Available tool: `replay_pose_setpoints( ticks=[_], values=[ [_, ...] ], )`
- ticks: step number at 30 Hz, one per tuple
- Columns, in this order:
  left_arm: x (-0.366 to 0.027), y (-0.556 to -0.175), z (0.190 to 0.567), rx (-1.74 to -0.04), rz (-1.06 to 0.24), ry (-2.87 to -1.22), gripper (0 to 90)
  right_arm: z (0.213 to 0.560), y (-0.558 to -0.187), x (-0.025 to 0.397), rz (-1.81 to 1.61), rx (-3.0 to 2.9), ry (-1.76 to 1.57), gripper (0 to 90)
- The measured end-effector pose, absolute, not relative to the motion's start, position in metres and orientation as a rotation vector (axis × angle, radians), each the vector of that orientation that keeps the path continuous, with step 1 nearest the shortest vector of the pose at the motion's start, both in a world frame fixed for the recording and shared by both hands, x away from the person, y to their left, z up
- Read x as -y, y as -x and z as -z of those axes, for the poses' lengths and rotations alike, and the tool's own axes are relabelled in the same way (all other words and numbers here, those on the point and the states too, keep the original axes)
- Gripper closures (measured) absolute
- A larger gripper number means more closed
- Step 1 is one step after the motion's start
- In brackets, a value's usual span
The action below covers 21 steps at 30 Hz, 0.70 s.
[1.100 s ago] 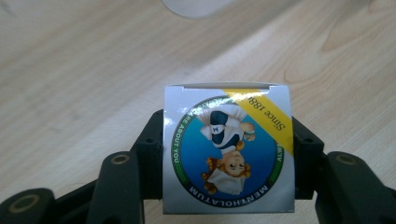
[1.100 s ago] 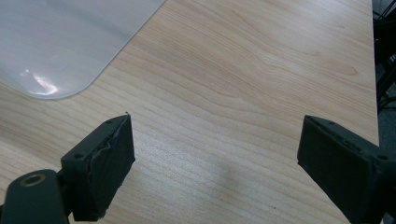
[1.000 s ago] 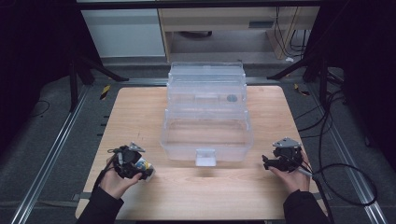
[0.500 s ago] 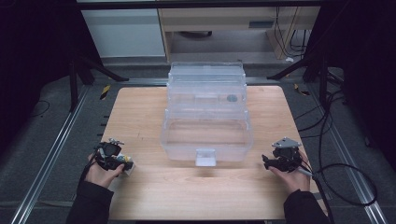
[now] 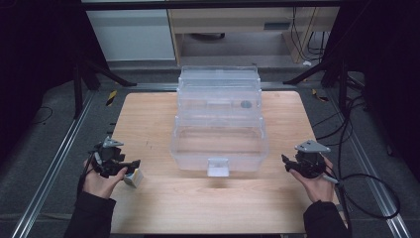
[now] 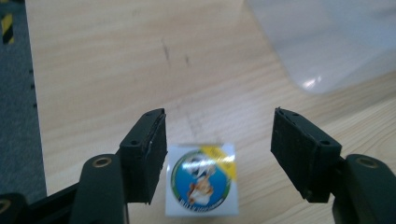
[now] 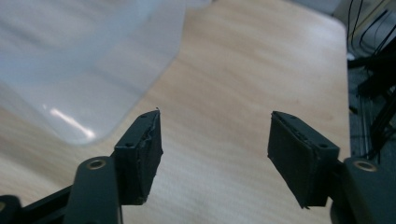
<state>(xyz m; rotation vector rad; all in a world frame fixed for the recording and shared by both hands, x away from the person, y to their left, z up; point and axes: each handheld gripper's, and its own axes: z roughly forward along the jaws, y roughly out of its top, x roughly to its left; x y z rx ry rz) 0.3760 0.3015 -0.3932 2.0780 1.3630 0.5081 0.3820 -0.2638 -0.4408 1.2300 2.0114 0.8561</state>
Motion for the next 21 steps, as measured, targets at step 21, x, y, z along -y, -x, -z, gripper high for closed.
replay_pose_setpoints(
  ticks=[21],
  values=[
    [-0.208, -0.447, 0.412, -1.099, -0.526, -2.093, 45.0, 0.420, -0.430, 0.212, -1.022, -2.152, -1.287, 49.3]
  ],
)
